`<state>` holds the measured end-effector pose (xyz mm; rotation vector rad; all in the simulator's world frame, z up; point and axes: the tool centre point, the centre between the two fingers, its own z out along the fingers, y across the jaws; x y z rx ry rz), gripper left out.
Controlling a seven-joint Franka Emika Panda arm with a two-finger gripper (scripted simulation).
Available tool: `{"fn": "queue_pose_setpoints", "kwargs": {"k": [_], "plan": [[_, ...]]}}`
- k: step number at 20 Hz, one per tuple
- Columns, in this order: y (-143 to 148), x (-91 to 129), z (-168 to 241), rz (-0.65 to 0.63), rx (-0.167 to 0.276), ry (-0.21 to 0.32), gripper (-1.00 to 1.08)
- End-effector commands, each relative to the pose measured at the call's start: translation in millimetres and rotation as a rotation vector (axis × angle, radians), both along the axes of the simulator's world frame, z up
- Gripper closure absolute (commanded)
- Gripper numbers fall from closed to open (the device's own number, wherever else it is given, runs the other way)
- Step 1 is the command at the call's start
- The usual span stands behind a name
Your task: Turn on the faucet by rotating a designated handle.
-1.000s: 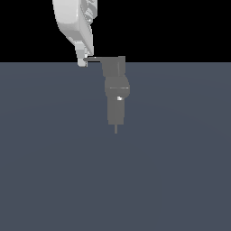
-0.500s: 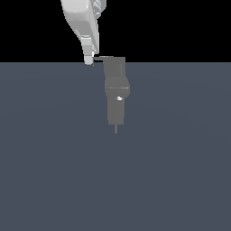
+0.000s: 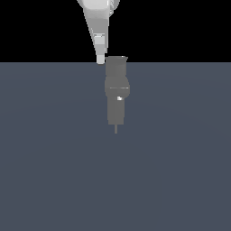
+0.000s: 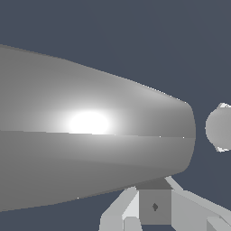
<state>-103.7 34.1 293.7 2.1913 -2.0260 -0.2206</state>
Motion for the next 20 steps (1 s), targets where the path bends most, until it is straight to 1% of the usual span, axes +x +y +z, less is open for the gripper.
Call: {"fn": "queue_pose_setpoints", "kwargs": {"k": [1, 9, 10, 11, 20], "plan": [[-35.1, 3.1, 1.9, -0.036, -0.002, -0.008, 1.08], [-88.2, 2.8, 4.3, -0.041, -0.002, -0.012, 1.08], [-88.2, 2.8, 4.3, -0.041, -0.002, -0.012, 1.08], [-66.5, 1.8, 0.4, -0.011, 0.0, -0.002, 1.08], [-94.3, 24.4, -3.0, -0.02, 0.0, -0.005, 1.08]]}}
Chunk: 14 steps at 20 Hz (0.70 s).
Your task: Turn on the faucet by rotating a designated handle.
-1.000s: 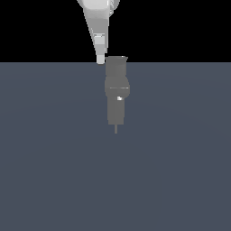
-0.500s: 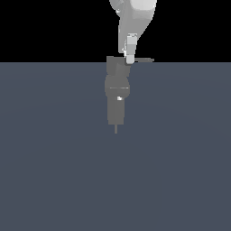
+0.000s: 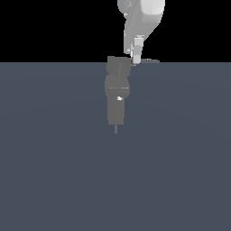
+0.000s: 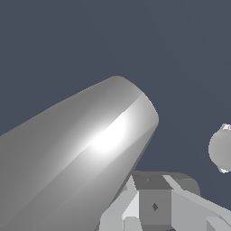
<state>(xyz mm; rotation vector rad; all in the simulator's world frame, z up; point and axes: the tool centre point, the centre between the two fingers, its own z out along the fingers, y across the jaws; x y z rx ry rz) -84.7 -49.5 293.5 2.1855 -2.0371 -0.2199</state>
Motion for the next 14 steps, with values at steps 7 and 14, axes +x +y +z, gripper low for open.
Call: {"fn": "queue_pose_setpoints", "kwargs": {"k": [7, 14], "plan": [[-31.2, 22.0, -5.1, -0.018, -0.002, -0.004, 1.08], [-51.0, 37.8, -7.3, -0.024, -0.002, -0.007, 1.08]]}}
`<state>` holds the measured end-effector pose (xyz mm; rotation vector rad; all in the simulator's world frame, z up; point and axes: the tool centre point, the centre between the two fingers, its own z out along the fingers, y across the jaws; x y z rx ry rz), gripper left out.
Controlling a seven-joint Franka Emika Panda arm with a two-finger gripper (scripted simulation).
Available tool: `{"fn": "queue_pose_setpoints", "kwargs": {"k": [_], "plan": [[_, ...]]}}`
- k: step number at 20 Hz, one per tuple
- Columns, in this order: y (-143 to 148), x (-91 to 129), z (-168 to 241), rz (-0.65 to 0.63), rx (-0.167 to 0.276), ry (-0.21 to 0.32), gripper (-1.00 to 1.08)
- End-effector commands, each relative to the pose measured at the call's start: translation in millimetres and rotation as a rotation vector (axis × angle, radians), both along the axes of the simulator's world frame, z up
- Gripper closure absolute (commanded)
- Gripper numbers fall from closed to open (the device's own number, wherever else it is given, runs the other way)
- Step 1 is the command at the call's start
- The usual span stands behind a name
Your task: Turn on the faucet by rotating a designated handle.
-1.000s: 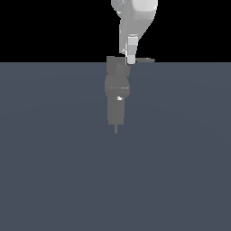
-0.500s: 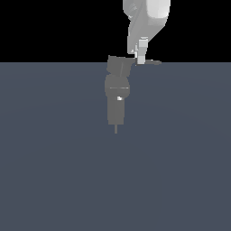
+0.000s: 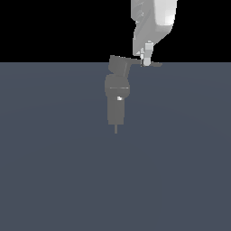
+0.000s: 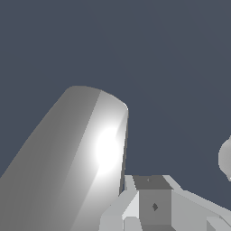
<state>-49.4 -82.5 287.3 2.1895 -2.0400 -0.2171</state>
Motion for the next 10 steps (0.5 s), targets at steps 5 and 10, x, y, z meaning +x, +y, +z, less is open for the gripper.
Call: {"fn": "queue_pose_setpoints", "kwargs": {"k": [5, 10], "plan": [[-31.6, 13.3, -2.7, -0.029, -0.005, -0.003, 1.08], [-42.3, 21.7, -3.8, -0.032, -0.005, -0.004, 1.08]]}}
